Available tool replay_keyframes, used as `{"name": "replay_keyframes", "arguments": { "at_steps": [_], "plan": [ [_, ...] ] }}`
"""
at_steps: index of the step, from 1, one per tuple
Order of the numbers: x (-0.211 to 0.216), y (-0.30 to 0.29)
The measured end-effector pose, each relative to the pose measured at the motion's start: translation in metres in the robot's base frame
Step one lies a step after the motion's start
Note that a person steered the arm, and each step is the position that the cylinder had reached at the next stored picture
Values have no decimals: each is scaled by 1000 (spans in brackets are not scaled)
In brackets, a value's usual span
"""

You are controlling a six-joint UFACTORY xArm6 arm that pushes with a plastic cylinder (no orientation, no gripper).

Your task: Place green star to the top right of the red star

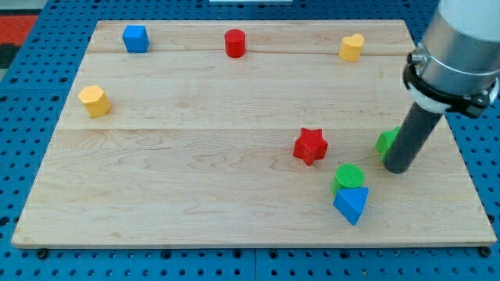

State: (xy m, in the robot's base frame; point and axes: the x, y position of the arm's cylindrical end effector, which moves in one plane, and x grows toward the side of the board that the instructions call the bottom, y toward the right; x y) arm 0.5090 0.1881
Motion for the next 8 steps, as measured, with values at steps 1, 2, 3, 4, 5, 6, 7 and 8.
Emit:
{"name": "replay_keyframes", "arguments": {
  "at_steps": [1, 2, 3, 4, 5, 6, 7, 8],
  "plan": [
    [-25, -3],
    [-59, 1],
    [-73, 12],
    [-60, 23],
    [-56, 46],
    [-65, 60],
    [-75, 60],
    [-91, 59]
  ]
}}
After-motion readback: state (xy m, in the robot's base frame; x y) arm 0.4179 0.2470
